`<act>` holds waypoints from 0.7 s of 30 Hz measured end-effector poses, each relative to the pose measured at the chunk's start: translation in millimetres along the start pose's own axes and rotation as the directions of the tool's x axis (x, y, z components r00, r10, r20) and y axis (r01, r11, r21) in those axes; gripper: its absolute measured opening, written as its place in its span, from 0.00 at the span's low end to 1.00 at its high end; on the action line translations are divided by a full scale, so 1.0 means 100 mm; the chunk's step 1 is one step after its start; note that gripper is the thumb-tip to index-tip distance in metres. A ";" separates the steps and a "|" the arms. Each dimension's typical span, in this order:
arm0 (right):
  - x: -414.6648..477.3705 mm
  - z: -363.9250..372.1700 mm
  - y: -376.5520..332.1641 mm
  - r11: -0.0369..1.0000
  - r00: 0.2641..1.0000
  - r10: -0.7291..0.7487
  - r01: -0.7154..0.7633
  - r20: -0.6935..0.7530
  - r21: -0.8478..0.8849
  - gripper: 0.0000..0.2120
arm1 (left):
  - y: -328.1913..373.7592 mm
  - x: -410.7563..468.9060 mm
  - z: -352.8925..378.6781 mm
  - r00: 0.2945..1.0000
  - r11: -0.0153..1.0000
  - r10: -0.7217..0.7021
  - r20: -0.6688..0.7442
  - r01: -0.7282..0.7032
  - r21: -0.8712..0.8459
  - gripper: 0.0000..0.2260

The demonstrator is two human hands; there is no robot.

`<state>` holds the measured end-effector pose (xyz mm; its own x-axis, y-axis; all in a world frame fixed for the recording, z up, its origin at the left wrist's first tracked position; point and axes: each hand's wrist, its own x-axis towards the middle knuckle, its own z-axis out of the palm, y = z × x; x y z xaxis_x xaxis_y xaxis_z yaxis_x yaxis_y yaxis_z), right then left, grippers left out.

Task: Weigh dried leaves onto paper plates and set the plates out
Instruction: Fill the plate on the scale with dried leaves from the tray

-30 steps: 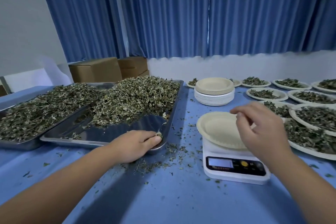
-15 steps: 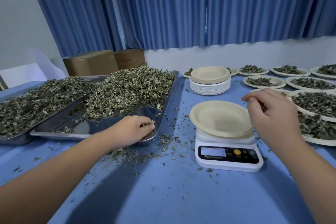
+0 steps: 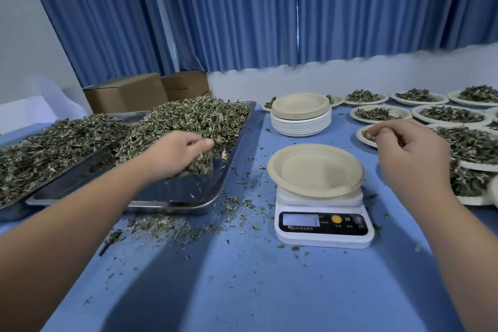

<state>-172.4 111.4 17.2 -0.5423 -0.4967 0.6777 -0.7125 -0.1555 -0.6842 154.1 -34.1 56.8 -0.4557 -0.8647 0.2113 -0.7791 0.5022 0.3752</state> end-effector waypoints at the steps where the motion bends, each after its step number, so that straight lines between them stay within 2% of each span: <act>1: 0.00 0.00 0.01 1.000 1.000 0.007 -0.007 -0.002 0.007 0.11 | 0.08 0.02 -0.05 0.999 1.000 0.013 -0.045 -0.014 -0.023 0.12; 3: 0.01 0.00 0.02 1.000 1.000 0.012 -0.012 -0.009 0.019 0.11 | 0.26 0.08 -0.10 0.992 0.997 0.047 -0.119 -0.055 -0.062 0.12; 6: 0.02 0.00 0.03 1.000 1.000 0.012 -0.012 -0.012 0.020 0.11 | 0.61 0.20 -0.05 0.980 0.986 0.102 -0.173 -0.122 -0.110 0.16; 13: 0.01 0.01 0.08 0.991 0.997 0.075 -0.074 -0.010 0.112 0.12 | 1.43 0.50 0.45 0.950 0.933 0.260 -0.172 -0.293 -0.209 0.18; 15: 0.02 0.00 0.07 0.994 0.998 0.062 -0.060 -0.012 0.088 0.12 | 1.56 0.54 0.63 0.946 0.919 0.294 -0.136 -0.319 -0.232 0.18; 19: 0.03 0.00 0.04 0.997 0.999 0.045 -0.044 -0.009 0.069 0.11 | 1.61 0.55 0.86 0.947 0.940 0.306 0.100 -0.283 -0.192 0.16; 21: 0.03 0.00 0.04 0.996 0.999 0.039 -0.040 0.007 0.081 0.11 | 1.59 0.53 0.87 0.941 0.935 0.315 0.123 -0.285 -0.211 0.19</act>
<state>-176.8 109.2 16.4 -0.5667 -0.5087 0.6481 -0.6521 -0.2039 -0.7302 -31.5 0.6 49.6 -0.7274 -0.6546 0.2057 -0.5073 0.7149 0.4812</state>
